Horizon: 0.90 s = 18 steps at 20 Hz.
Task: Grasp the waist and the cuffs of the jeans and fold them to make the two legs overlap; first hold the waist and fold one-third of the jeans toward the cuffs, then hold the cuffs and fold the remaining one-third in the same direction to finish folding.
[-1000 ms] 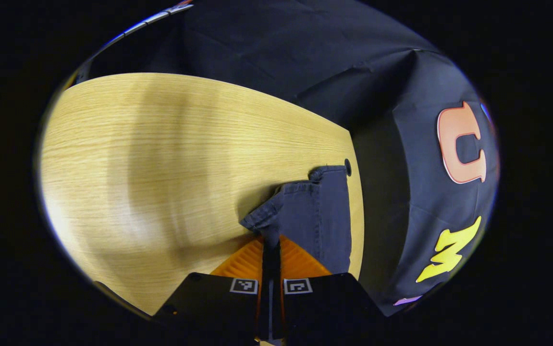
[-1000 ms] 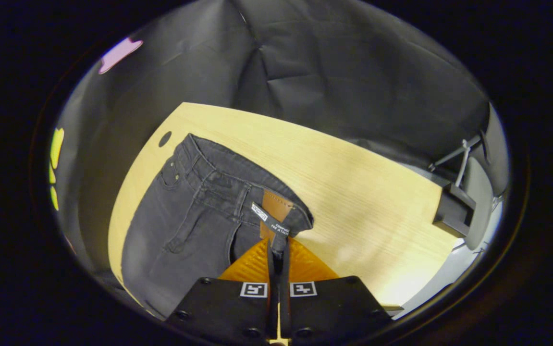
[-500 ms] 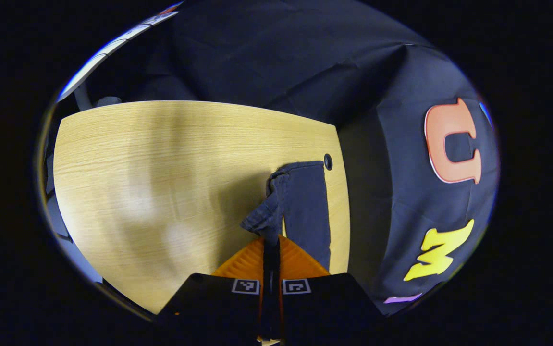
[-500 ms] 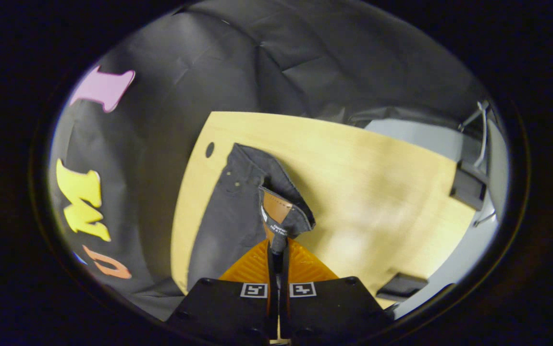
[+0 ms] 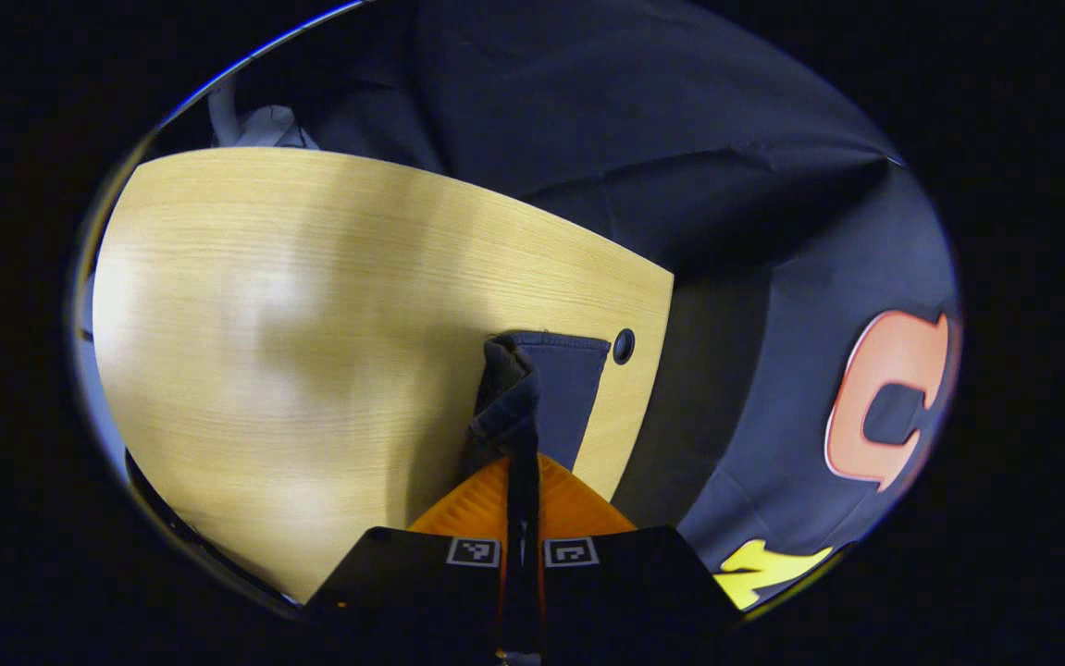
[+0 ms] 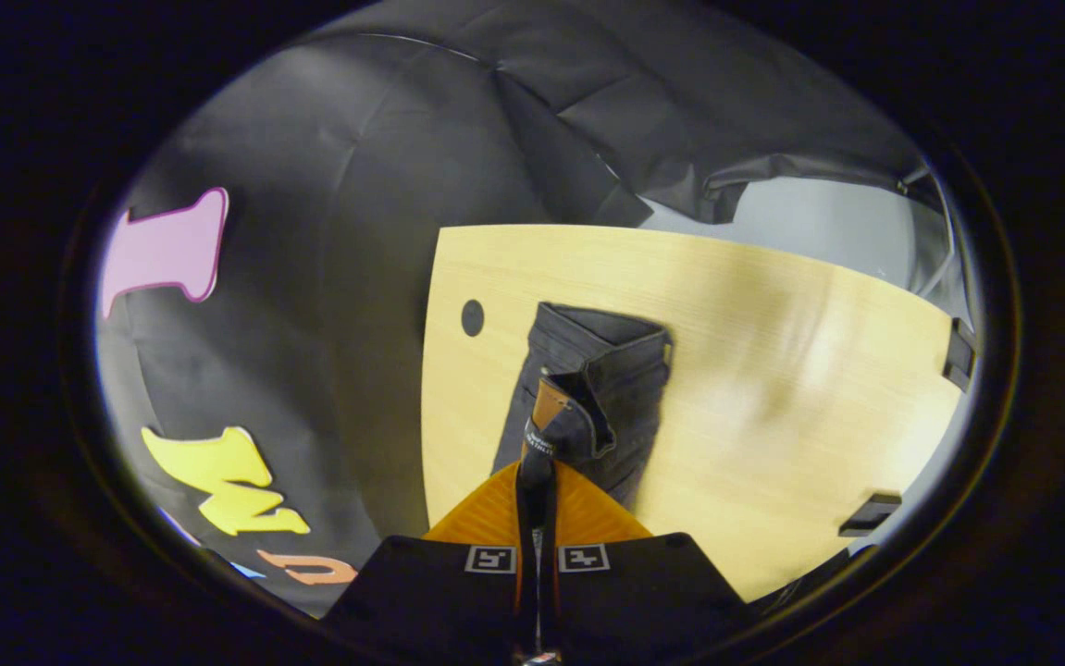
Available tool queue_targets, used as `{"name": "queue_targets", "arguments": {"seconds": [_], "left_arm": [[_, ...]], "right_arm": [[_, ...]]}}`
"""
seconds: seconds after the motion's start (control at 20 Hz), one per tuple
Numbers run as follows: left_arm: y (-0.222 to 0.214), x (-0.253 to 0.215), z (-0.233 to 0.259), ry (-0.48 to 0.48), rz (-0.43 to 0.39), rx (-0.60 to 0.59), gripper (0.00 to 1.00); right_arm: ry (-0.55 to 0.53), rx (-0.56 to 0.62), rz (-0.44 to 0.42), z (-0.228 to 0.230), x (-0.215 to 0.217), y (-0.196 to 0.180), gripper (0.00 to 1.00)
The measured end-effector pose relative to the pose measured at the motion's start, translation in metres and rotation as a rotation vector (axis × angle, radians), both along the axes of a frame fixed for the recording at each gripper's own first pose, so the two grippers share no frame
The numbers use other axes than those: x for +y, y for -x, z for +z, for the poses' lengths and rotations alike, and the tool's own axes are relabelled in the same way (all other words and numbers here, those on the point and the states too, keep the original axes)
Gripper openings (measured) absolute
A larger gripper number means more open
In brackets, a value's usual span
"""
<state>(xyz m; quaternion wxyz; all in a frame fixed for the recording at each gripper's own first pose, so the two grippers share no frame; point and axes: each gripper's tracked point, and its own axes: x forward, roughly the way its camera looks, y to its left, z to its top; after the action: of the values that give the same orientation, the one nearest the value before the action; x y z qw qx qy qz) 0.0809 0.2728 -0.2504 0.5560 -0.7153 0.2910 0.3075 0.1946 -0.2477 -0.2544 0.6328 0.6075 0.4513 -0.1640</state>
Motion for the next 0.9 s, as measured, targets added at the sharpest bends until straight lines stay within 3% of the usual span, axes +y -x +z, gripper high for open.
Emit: {"name": "queue_targets", "arguments": {"seconds": [0.4, 0.6, 0.9], "left_arm": [[-0.107, 0.003, -0.042, -0.052, -0.064, 0.056, 0.04], [-0.132, -0.004, -0.078, -0.035, -0.115, 0.074, 0.04], [-0.153, -0.006, -0.089, 0.003, -0.143, 0.086, 0.06]], "right_arm": [[-0.024, 0.025, 0.001, -0.052, 0.008, -0.084, 0.02], [-0.057, 0.052, -0.011, -0.077, 0.012, -0.094, 0.00], [-0.068, 0.086, 0.011, -0.099, 0.013, -0.099, 0.02]]}}
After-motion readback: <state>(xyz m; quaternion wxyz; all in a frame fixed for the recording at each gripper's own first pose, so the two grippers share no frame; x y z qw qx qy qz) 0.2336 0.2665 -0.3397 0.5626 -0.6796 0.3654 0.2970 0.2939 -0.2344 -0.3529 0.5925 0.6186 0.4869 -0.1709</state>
